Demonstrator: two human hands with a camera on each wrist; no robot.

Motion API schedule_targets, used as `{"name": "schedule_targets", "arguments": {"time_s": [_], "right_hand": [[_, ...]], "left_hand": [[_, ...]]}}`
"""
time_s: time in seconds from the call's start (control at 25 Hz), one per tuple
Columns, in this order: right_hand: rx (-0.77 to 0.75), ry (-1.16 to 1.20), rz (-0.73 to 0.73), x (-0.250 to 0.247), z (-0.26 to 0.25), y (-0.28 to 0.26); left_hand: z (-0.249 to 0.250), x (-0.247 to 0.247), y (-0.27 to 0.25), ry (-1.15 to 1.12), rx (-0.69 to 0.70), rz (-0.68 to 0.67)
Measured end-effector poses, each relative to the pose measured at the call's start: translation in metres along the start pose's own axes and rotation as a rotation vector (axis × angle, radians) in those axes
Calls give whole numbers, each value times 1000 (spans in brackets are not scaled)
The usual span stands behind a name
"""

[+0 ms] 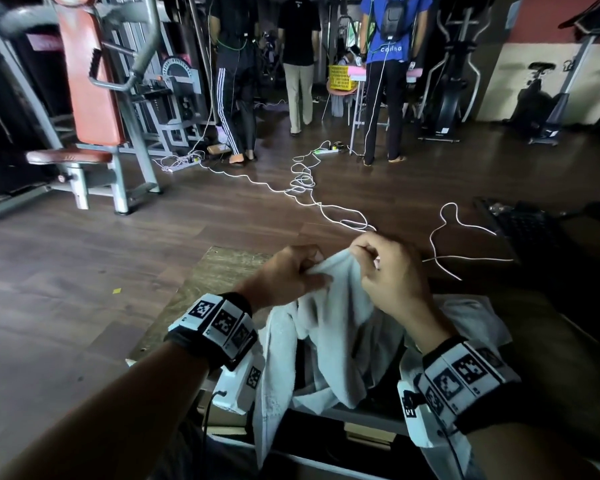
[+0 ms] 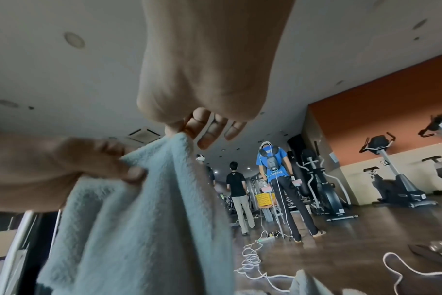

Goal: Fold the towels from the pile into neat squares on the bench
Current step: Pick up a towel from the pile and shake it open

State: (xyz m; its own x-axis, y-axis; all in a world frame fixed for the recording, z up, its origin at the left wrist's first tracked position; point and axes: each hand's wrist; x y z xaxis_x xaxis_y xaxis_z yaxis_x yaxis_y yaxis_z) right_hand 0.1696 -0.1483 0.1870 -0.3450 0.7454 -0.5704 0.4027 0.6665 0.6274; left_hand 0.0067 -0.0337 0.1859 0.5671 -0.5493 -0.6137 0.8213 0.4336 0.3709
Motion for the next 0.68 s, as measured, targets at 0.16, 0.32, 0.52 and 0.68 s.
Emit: {"name": "schedule_targets", "arguments": {"time_s": [0.16, 0.32, 0.52, 0.68], "right_hand": [[114, 43, 160, -9, 7, 12], [326, -29, 232, -10, 33, 15], [-7, -107, -186, 25, 14, 2], [15, -116, -154, 28, 5, 14]], "left_hand": [[-33, -13, -14, 29, -176, 29], [-52, -28, -16, 234, -200, 104], [-5, -20, 18, 182, -56, -33], [5, -22, 30, 221, 90, -43]]}}
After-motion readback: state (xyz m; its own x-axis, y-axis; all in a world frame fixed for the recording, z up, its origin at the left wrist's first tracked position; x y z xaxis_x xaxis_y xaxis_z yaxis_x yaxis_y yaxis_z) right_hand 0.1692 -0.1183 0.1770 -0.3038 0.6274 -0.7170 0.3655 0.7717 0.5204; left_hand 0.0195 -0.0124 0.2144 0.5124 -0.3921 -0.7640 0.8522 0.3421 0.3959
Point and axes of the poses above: each hand's wrist, its own y-axis towards the middle knuckle, its own x-axis out of the palm, z = x × y, and after that the axes turned 9 degrees about x, right-handed
